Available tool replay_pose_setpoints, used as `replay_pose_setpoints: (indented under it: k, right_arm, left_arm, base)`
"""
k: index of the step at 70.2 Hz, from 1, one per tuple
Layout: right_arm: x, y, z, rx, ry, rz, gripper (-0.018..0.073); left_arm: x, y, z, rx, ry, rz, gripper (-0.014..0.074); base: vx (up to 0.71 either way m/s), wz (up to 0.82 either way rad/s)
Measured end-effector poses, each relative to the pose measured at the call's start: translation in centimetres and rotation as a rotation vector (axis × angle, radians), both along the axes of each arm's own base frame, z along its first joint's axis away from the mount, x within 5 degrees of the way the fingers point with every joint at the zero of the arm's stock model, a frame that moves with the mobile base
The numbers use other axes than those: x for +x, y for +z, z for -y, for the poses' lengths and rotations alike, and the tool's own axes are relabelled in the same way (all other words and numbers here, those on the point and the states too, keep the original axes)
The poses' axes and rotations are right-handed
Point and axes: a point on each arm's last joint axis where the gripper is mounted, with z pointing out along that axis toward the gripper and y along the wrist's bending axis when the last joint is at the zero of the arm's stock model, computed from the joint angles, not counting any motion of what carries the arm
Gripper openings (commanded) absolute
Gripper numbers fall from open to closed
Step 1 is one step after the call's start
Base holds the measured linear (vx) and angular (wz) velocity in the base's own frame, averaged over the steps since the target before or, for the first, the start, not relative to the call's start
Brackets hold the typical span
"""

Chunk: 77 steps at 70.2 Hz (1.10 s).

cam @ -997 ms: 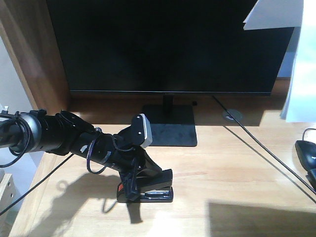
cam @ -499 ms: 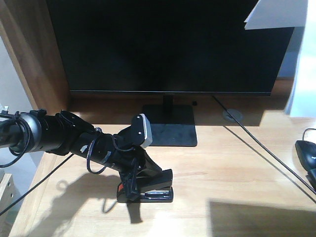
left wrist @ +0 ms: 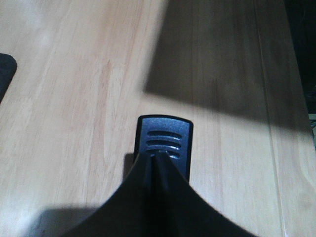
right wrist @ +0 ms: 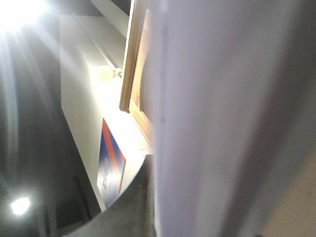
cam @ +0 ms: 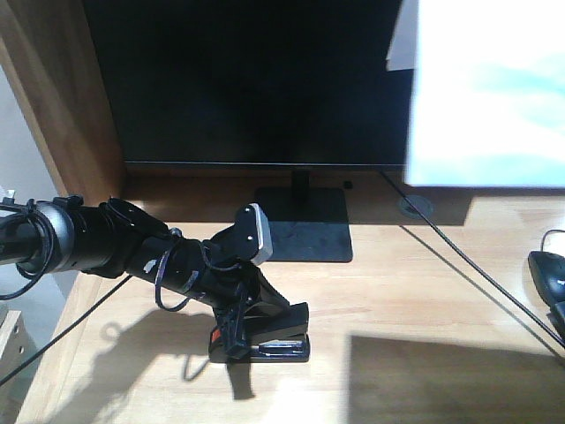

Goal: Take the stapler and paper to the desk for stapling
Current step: 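Swing the white paper down with the right gripper toward the desk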

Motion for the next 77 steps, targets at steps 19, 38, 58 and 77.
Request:
replay_pose_setpoints:
  k: [19,38,58,77]
  right_arm:
    - [2.8,-0.5,-2.1,-0.017,-0.02,-0.041,-0.0003]
    - [5.6,1.5,-2.4,-0.046,-0.103,0.0,-0.0003]
    - [9.2,2.1,0.6,-0.031,-0.117,-0.031,-0.0003]
    - [12.9,0.0,4.5,-0.128,0.033,-0.271,-0.0003]
  left_arm:
    - [0.0,0.0,0.0,0.0,0.0,0.0,-0.0006]
    - [0.0,0.0,0.0,-0.001,-0.001,-0.001,-0.0006]
    - [0.0,0.0,0.0,-0.001,-0.001,-0.001,-0.0006]
    - [0.0,0.0,0.0,-0.001,-0.001,-0.001,-0.0006]
  base:
    - [0.0,0.0]
    - [0.0,0.0]
    - [0.0,0.0]
    - [0.0,0.0]
